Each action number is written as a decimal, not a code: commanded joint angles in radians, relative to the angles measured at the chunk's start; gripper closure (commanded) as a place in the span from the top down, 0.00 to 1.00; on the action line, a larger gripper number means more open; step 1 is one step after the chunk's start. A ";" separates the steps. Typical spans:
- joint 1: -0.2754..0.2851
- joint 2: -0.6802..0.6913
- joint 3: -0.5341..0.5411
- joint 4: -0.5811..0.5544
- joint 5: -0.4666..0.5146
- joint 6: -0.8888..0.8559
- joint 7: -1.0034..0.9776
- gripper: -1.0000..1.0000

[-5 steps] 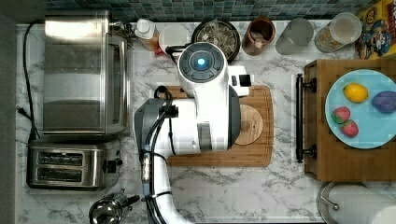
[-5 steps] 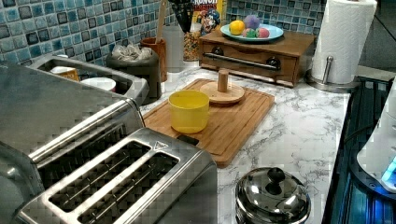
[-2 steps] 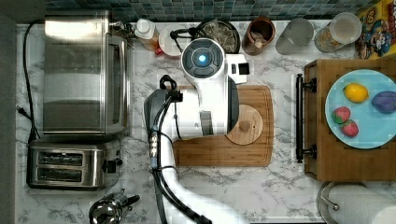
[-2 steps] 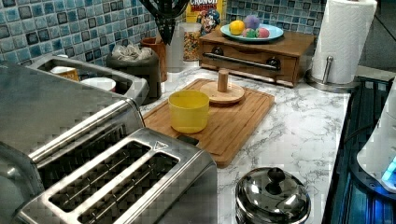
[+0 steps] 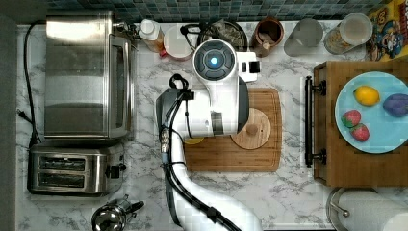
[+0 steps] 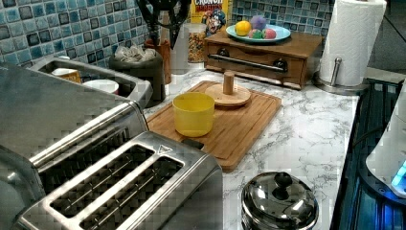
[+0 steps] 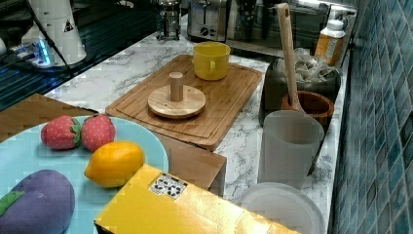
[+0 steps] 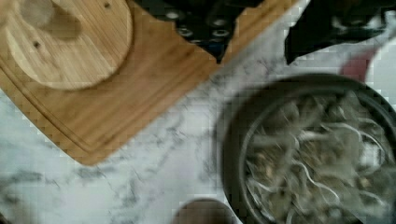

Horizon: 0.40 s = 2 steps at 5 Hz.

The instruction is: Get a tea bag.

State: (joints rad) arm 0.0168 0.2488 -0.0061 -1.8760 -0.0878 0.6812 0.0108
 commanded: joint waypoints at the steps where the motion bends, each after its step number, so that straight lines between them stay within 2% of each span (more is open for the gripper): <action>1: 0.009 -0.014 -0.014 0.197 -0.032 0.072 0.107 1.00; 2: 0.010 0.022 -0.015 0.246 -0.043 0.075 0.122 1.00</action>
State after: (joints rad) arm 0.0155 0.2551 -0.0079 -1.8594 -0.1039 0.7251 0.0740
